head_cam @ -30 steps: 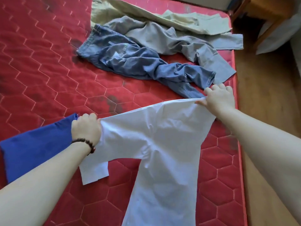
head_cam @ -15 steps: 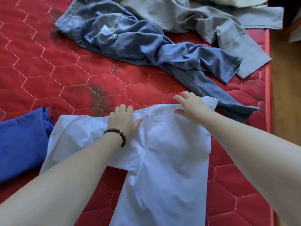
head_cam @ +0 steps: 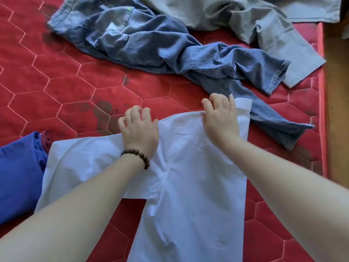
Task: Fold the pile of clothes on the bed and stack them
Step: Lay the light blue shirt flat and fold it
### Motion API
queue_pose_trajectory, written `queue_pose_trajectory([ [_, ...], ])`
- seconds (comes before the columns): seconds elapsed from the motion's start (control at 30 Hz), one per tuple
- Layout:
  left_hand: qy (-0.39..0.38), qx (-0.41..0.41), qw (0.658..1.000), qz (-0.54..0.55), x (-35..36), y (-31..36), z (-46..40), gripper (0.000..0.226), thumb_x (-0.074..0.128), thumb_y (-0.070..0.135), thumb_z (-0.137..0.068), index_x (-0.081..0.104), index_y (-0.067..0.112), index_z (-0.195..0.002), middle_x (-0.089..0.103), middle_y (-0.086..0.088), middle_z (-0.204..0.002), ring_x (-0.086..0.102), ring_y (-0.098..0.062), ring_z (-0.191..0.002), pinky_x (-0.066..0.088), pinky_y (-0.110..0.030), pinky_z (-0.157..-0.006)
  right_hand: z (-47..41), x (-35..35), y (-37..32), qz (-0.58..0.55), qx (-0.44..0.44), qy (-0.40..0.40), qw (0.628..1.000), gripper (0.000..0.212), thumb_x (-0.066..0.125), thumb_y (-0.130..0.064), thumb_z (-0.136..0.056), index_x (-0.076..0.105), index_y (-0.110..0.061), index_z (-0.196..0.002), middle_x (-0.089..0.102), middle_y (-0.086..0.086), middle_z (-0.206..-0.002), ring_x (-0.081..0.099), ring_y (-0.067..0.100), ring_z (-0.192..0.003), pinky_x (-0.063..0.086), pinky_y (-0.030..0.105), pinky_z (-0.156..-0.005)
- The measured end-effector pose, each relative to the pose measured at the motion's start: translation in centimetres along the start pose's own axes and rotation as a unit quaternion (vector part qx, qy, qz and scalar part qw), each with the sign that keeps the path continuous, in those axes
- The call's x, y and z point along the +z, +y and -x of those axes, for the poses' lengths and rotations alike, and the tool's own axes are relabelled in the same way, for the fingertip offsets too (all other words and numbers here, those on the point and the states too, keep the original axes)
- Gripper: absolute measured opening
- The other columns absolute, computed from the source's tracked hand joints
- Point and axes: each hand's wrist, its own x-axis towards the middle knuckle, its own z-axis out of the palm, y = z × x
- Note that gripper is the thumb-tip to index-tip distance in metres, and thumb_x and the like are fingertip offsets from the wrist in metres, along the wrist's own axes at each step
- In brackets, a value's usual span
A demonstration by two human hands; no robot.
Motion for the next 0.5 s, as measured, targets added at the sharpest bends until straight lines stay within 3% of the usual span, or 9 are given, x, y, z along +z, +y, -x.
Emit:
queue_pose_trajectory([
  [0.07, 0.014, 0.104, 0.992, 0.072, 0.8, 2.6, 1.6, 0.028, 0.050, 0.012, -0.081, 0.063, 0.003, -0.103, 0.060, -0.021, -0.112, 0.058, -0.040, -0.104, 0.039, -0.045, -0.089, 2.8, 0.2, -1.1, -0.026, -0.021, 0.011, 0.999, 0.035, 0.055, -0.003, -0.078, 0.057, -0.004, -0.113, 0.054, 0.019, -0.119, 0.045, 0.035, -0.118, 0.020, 0.057, -0.112],
  [0.13, -0.067, 0.189, 0.970, 0.136, 2.1, 5.7, 4.4, 0.040, 0.042, 0.010, -0.082, 0.063, -0.005, -0.113, 0.060, -0.027, -0.119, 0.059, -0.044, -0.110, 0.048, -0.050, -0.094, 5.9, 1.1, -2.0, -0.047, -0.064, 0.002, 0.997, 0.040, 0.045, -0.007, -0.081, 0.053, -0.001, -0.120, 0.054, 0.021, -0.124, 0.044, 0.035, -0.123, 0.018, 0.058, -0.112],
  [0.2, -0.156, 0.205, 0.958, 0.125, 3.3, 7.4, 6.2, 0.051, 0.037, 0.017, -0.087, 0.054, -0.007, -0.129, 0.054, -0.026, -0.133, 0.053, -0.041, -0.123, 0.045, -0.054, -0.100, 8.3, 2.1, -1.8, -0.045, -0.080, -0.033, 0.995, 0.045, 0.043, -0.014, -0.084, 0.053, -0.001, -0.126, 0.057, 0.019, -0.125, 0.044, 0.034, -0.125, 0.020, 0.058, -0.111],
  [0.33, -0.168, 0.227, 0.959, -0.014, 4.6, 5.9, 6.0, 0.065, 0.028, 0.047, -0.092, 0.034, 0.015, -0.149, 0.029, -0.010, -0.156, 0.019, -0.028, -0.145, 0.018, -0.054, -0.115, 8.8, 2.8, 1.1, 0.009, -0.027, -0.125, 0.992, 0.056, 0.038, -0.038, -0.091, 0.051, -0.010, -0.138, 0.049, 0.011, -0.143, 0.040, 0.028, -0.137, 0.016, 0.057, -0.112],
  [0.43, -0.176, 0.222, 0.957, -0.058, 4.6, 5.2, 5.6, 0.068, 0.019, 0.059, -0.091, 0.012, 0.032, -0.153, 0.007, -0.004, -0.162, -0.002, -0.033, -0.149, 0.001, -0.060, -0.116, 8.6, 2.6, 4.3, -0.003, 0.081, -0.156, 0.984, 0.064, 0.025, -0.058, -0.092, 0.025, -0.033, -0.151, 0.017, 0.001, -0.161, 0.012, 0.021, -0.149, -0.002, 0.057, -0.114],
  [0.5, -0.193, 0.215, 0.954, -0.075, 4.0, 5.5, 5.5, 0.067, 0.015, 0.062, -0.091, 0.005, 0.036, -0.153, 0.000, -0.006, -0.162, -0.009, -0.035, -0.148, -0.004, -0.062, -0.115, 8.7, 2.2, 6.0, -0.036, 0.153, -0.179, 0.971, 0.067, 0.013, -0.065, -0.090, 0.007, -0.039, -0.152, -0.001, -0.007, -0.163, -0.006, 0.012, -0.149, -0.005, 0.053, -0.116],
])
